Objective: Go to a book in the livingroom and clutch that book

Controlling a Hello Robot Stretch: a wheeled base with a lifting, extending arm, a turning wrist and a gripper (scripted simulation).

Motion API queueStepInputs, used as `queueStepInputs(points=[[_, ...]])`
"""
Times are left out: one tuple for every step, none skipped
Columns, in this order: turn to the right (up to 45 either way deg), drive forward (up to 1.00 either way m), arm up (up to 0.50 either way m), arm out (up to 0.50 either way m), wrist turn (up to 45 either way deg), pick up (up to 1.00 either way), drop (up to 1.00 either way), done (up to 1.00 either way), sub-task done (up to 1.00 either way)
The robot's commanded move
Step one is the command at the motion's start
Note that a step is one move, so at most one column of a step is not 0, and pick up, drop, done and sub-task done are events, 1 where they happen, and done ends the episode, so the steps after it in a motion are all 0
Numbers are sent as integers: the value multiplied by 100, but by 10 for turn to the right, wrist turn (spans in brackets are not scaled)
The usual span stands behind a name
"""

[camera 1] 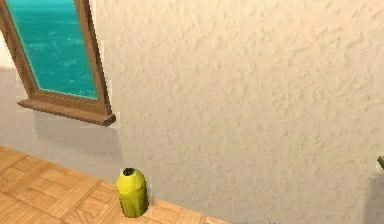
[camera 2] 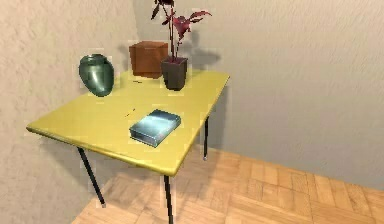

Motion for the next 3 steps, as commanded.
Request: queueStepInputs(points=[[0,0,50,0,0,0,0,0,0],[0,0,38,0,0,0,0,0,0],[0,0,0,38,0,0,0,0,0]])
